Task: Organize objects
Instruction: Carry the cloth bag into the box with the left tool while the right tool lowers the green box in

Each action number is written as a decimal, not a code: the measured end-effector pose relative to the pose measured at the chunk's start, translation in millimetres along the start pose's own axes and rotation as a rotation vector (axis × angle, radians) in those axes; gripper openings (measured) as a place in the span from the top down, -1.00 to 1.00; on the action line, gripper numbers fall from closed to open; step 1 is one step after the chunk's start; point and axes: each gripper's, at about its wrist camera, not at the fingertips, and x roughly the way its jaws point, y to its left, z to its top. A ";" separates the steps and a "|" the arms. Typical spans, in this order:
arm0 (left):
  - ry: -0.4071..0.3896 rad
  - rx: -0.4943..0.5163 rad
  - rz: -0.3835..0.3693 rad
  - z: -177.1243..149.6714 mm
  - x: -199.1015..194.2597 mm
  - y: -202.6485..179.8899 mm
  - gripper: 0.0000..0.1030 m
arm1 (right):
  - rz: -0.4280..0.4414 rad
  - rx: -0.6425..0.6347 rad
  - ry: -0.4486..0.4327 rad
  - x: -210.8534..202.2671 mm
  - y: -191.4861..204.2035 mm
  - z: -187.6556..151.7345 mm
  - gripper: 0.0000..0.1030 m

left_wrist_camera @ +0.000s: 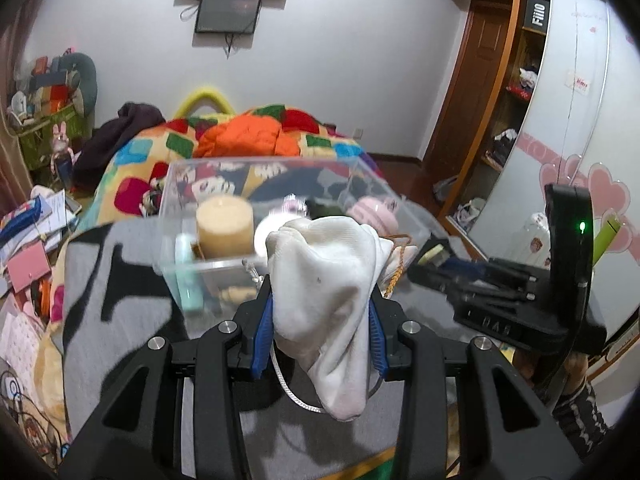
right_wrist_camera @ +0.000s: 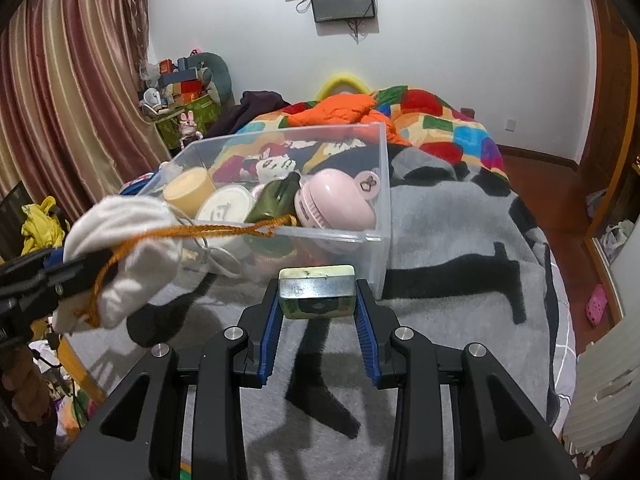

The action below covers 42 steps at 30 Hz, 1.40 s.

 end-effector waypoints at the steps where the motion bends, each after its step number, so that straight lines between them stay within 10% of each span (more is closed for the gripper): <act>1: -0.009 0.003 0.000 3.5 -0.3 -0.6 0.23 | 0.002 -0.002 -0.003 -0.2 1.4 2.1 0.39; 18: -0.059 -0.005 0.028 54.0 23.6 13.9 0.23 | 0.005 -0.002 -0.075 -1.4 5.7 38.1 0.39; 42: 0.073 -0.030 0.043 79.0 91.5 42.3 0.23 | -0.028 -0.015 -0.044 50.6 -0.6 80.7 0.39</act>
